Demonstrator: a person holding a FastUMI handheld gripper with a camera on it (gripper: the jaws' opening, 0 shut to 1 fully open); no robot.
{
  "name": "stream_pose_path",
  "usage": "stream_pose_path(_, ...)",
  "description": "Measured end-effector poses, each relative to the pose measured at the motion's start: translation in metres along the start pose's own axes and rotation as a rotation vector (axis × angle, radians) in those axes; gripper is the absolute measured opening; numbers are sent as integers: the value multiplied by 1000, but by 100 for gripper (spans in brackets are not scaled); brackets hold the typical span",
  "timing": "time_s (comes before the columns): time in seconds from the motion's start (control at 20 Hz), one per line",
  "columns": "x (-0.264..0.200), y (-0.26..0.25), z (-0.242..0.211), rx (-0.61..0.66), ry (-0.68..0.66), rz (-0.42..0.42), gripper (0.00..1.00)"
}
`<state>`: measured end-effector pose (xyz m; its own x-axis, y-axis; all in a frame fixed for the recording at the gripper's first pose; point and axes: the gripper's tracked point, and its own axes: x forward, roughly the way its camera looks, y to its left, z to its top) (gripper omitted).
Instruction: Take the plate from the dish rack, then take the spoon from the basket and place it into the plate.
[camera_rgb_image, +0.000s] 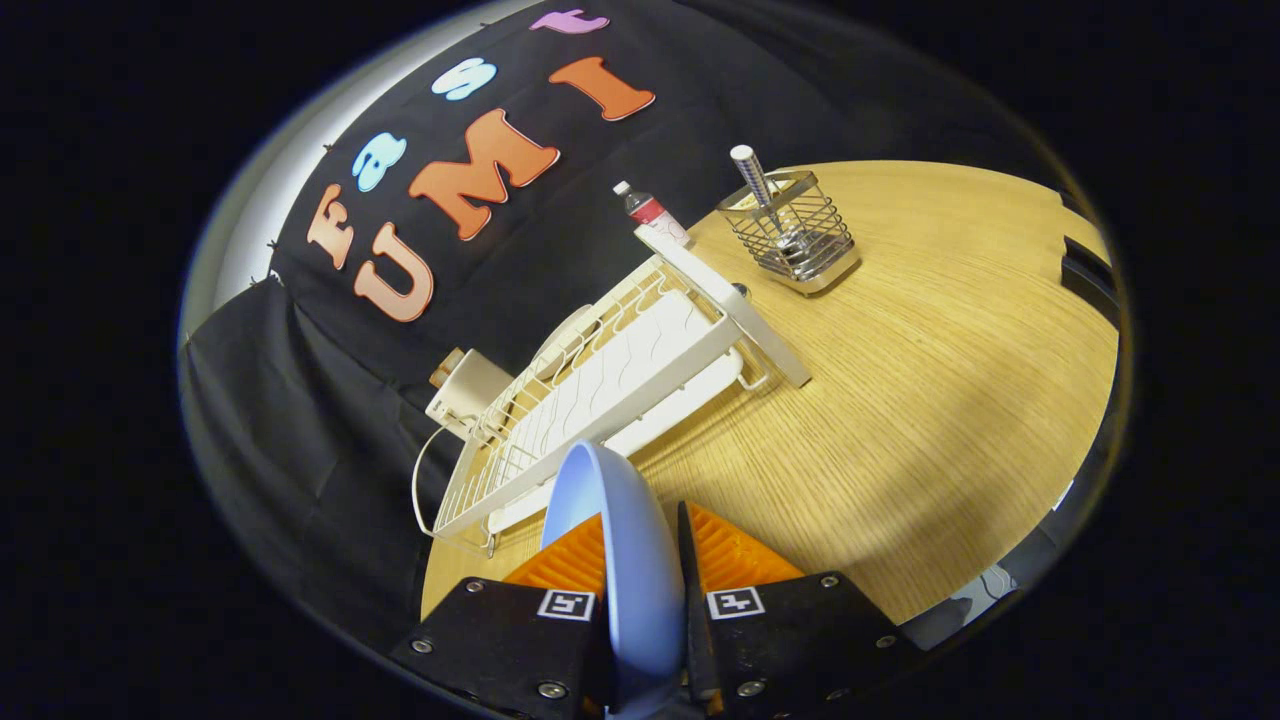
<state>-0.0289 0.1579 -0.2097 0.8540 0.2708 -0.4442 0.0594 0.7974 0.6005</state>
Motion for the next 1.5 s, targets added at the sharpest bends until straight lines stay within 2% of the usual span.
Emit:
stream_pose_path(0.2, 8, -5, 2, 71, 15, -20, 28)
stream_pose_path(0.35, 2, -10, 4, 74, 11, -39, 29)
stream_pose_path(0.6, -7, -19, 27, 3, -36, -60, 51)
stream_pose_path(0.85, -26, -40, 66, -168, -117, -117, 65)
stream_pose_path(1.0, -34, -51, 104, -313, -208, -176, 81)
stream_pose_path(1.1, -40, -52, 130, -414, -282, -201, 87)
stream_pose_path(1.3, -47, -55, 183, -576, -453, -253, 94)
stream_pose_path(1.5, -36, -58, 219, -703, -596, -287, 93)
